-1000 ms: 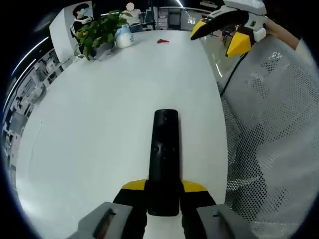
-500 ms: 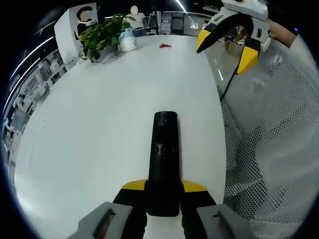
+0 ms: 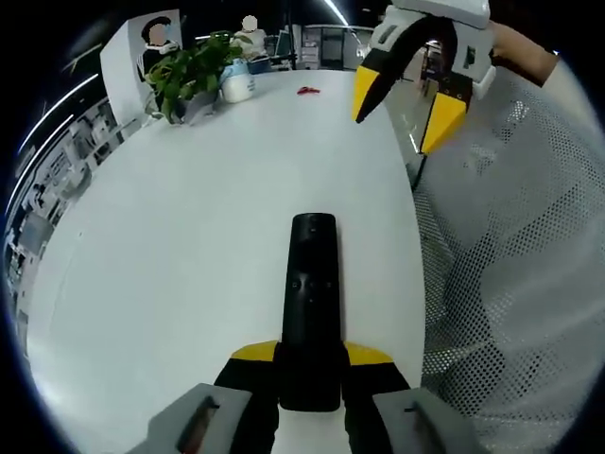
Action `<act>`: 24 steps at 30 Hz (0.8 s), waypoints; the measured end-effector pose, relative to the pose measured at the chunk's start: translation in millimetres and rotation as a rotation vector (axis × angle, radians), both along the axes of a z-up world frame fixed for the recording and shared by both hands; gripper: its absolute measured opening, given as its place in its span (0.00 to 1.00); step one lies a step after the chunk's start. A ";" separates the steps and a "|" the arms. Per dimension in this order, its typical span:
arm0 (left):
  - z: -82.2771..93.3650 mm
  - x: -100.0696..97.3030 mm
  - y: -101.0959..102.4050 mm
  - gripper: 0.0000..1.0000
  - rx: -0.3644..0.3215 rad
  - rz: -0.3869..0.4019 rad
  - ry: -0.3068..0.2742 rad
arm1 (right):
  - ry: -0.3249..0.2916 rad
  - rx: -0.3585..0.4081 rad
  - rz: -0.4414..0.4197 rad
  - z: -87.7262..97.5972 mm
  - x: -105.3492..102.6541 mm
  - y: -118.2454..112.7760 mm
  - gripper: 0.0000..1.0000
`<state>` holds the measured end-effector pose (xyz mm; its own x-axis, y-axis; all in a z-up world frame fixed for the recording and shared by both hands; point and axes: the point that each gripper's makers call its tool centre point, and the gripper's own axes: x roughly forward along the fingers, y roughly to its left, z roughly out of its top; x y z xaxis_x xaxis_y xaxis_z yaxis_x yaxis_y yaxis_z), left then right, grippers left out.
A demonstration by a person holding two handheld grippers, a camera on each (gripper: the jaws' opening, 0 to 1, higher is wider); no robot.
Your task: Press the specified remote control buttons in sequence, fully releasing each button before pressing the next.
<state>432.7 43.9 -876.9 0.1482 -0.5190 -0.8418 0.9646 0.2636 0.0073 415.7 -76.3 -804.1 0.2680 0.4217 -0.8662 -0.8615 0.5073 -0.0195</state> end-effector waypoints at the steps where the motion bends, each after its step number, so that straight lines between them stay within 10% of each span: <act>1: 0.0 -0.2 -0.3 0.24 -0.002 -0.003 0.001 | 0.005 0.000 0.000 -0.8 0.0 0.1 0.34; 24: -0.9 -15.4 -7.8 0.24 0.014 -0.112 0.011 | 0.093 -0.037 -0.004 -19.7 5.3 -1.4 0.30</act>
